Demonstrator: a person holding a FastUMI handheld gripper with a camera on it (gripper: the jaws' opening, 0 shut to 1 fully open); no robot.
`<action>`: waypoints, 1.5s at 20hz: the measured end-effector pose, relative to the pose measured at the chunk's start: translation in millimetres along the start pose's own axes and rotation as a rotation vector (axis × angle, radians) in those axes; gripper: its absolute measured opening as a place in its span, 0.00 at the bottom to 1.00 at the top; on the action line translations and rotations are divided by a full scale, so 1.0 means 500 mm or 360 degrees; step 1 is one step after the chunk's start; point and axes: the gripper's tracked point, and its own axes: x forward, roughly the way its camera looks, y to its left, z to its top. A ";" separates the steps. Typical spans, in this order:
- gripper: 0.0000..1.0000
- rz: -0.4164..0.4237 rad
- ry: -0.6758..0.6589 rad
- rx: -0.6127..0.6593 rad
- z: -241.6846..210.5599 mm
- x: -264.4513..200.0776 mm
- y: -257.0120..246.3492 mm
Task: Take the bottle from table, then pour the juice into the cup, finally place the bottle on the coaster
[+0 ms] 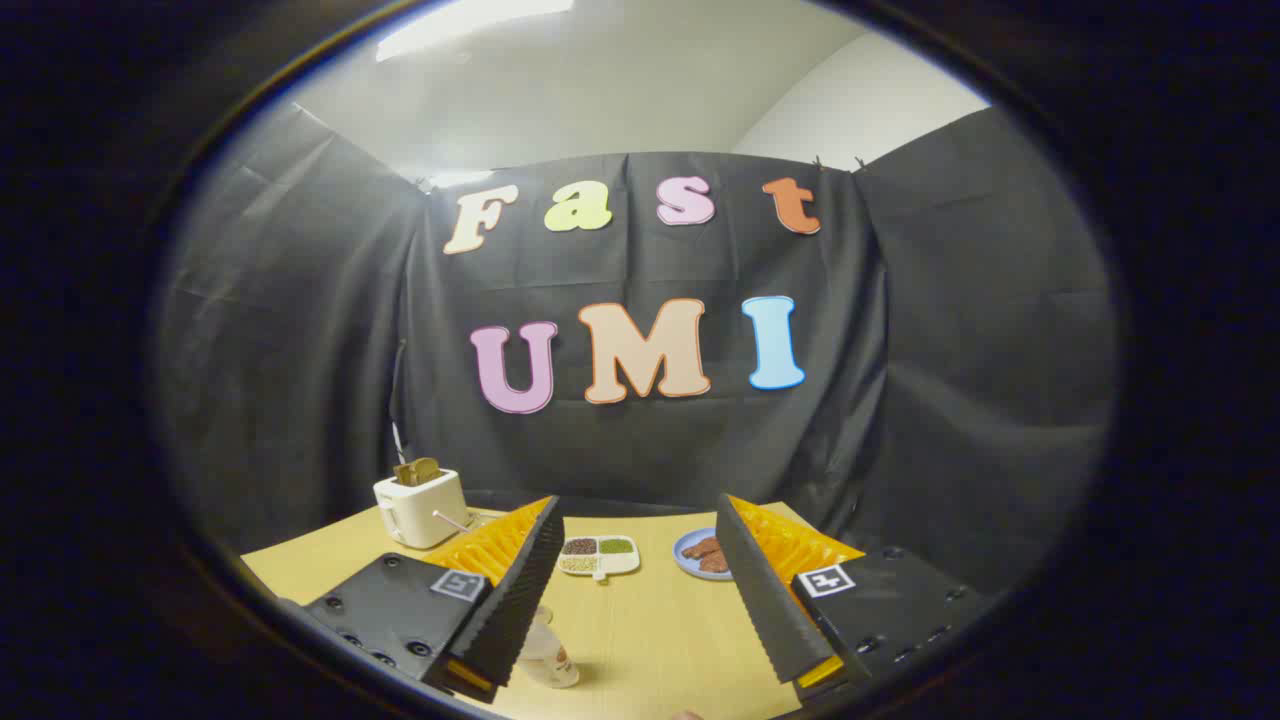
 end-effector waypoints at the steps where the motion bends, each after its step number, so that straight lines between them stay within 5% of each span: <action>1: 0.97 -0.0013 0.0003 -0.0007 -0.001 -0.001 -0.001; 30: 0.97 -0.0007 0.0092 -0.0016 -0.051 0.014 0.047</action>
